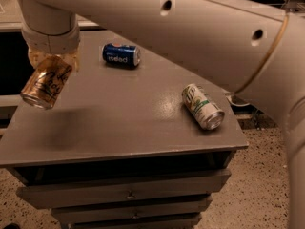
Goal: Place orange can upright
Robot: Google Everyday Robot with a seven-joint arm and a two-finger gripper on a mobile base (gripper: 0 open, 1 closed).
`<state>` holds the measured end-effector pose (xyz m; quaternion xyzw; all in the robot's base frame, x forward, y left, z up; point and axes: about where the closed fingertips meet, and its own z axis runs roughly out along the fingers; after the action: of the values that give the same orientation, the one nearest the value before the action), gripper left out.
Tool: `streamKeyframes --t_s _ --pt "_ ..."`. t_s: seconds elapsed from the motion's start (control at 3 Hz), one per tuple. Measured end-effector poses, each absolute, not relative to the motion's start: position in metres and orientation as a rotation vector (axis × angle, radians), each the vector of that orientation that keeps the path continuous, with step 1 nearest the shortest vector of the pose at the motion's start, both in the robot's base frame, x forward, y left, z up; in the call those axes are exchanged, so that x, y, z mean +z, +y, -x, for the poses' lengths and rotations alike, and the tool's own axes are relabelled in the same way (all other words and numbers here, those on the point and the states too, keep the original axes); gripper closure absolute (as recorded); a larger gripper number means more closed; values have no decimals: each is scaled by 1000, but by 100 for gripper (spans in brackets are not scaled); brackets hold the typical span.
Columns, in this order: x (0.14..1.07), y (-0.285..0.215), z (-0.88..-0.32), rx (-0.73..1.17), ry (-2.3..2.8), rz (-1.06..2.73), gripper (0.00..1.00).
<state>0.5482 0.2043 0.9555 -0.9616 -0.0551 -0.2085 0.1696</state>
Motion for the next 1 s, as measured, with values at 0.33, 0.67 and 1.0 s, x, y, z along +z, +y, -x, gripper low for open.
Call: streamKeyframes --t_s 0.33,0.67,1.0 --pt "971 200 -571 -948 -396 2667 100" --pt "981 190 -611 -1152 -538 2554 100" --pt "999 206 -621 -1242 -605 2431 100"
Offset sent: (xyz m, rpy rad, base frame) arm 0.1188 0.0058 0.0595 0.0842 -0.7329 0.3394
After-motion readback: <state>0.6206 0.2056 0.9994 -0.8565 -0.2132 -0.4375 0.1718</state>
